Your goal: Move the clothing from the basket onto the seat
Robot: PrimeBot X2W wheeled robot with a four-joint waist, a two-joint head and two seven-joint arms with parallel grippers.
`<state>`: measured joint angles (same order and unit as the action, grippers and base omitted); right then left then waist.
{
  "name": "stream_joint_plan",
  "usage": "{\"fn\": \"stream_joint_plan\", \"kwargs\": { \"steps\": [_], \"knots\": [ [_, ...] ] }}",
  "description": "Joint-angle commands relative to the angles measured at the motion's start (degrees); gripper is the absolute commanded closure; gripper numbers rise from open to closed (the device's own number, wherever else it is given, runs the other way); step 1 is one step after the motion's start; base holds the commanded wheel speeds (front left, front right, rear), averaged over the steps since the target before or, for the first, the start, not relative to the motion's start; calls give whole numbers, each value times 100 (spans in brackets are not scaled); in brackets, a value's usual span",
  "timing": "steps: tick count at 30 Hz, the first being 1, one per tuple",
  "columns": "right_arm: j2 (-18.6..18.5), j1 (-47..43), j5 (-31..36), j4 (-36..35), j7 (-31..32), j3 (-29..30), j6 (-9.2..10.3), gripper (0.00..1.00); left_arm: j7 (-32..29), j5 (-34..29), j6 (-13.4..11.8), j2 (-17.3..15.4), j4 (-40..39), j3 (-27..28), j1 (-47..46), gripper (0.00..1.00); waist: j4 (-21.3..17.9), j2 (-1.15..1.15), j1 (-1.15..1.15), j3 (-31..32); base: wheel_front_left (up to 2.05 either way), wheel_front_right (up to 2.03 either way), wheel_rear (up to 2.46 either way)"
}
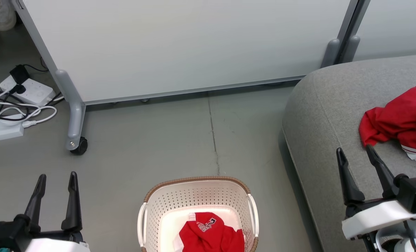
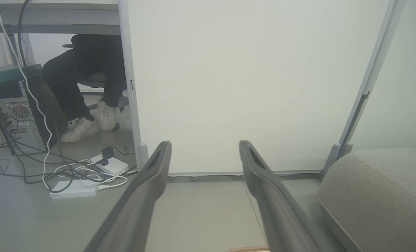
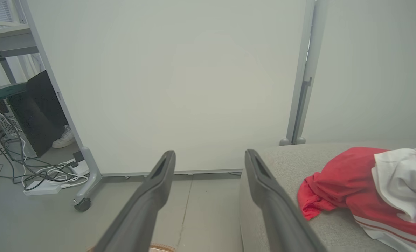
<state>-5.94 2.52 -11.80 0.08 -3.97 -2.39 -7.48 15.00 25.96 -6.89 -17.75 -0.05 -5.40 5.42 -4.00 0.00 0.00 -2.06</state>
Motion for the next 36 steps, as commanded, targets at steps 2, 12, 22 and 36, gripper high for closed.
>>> {"fn": "stream_joint_plan", "kwargs": {
  "steps": [2,12,22,36],
  "knots": [
    [6,-135,42,-108,56,-4,-3,0,23,-66,67,24,48,28,127,0,-10,0,0,80,0,0,0],
    [121,-489,107,-400,281,68,-3,0,23,-111,131,100,196,-18,291,0,44,0,0,245,0,0,0],
    [172,-527,121,-500,372,70,-3,0,23,-78,130,91,258,-13,252,0,74,0,0,249,0,0,0],
    [199,-495,71,-505,377,121,-3,0,-19,-102,61,92,207,-92,108,0,175,0,0,148,0,0,0]
  ]
}}
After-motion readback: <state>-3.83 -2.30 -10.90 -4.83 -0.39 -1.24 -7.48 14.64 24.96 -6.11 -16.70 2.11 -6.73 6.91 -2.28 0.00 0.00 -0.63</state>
